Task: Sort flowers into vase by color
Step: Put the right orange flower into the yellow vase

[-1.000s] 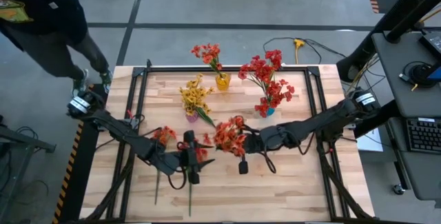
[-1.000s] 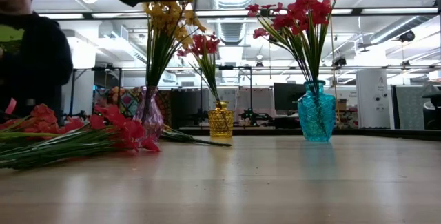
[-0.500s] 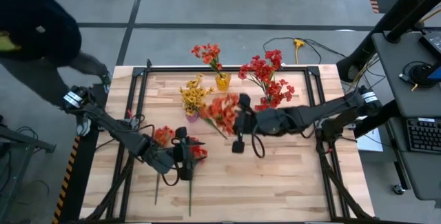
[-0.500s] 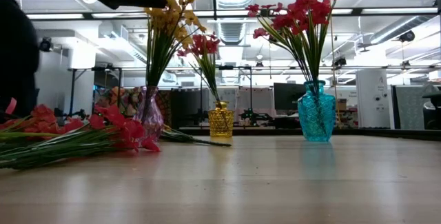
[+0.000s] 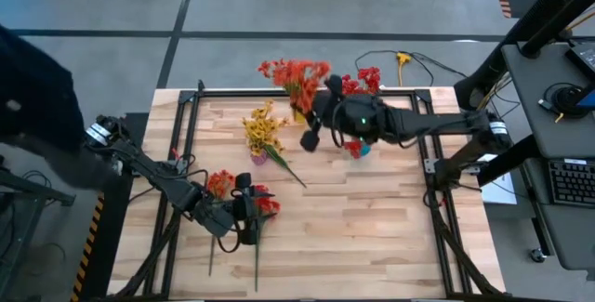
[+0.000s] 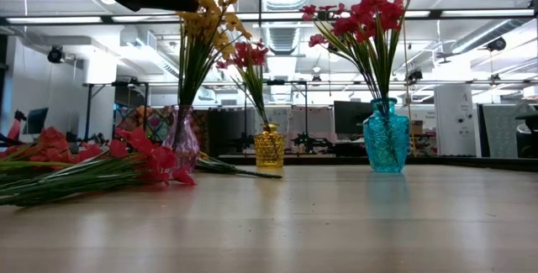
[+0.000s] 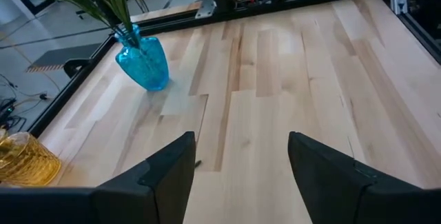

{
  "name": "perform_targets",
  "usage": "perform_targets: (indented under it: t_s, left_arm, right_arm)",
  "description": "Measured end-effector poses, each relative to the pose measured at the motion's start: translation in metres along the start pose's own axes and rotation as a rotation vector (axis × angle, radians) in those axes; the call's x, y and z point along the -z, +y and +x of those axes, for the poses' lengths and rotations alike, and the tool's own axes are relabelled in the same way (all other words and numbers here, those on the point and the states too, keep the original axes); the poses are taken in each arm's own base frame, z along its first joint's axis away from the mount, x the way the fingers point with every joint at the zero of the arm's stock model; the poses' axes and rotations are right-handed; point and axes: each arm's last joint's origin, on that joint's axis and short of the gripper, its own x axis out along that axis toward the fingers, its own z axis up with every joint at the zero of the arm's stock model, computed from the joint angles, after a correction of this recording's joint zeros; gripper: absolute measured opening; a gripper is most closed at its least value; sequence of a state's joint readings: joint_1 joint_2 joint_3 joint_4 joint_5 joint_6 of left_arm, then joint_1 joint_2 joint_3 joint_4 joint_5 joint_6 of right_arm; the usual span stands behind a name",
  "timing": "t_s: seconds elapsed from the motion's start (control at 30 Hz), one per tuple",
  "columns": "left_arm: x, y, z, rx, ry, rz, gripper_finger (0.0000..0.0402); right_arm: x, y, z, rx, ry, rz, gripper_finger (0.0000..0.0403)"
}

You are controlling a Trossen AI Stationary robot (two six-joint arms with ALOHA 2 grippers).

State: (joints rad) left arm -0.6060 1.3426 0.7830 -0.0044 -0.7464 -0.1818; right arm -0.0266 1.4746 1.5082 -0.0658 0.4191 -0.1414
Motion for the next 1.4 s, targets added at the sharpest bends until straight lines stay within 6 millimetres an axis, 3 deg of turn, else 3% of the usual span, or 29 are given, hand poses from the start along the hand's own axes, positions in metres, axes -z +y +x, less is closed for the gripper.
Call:
perform_targets:
  t_s: [0.23,0.6,0.93,1.4]
  left_arm:
    - [0.000,0.001,0.000,-0.005,0.004,0.003,0.0214]
    - [0.000,0.001,0.001,-0.010,0.004,0.002,0.0214]
    - [0.000,0.001,0.001,-0.011,0.003,0.008,0.0214]
    - [0.000,0.001,0.001,-0.011,0.004,0.009,0.0214]
  right_arm:
    - [0.008,-0.033,0.018,0.105,0.006,0.043,0.0024]
    - [0.004,-0.064,0.030,0.165,-0.031,0.125,0.0024]
    - [0.033,-0.064,0.056,0.109,0.078,0.147,0.0024]
    - [0.044,-0.074,0.067,0.146,0.106,0.122,0.0024]
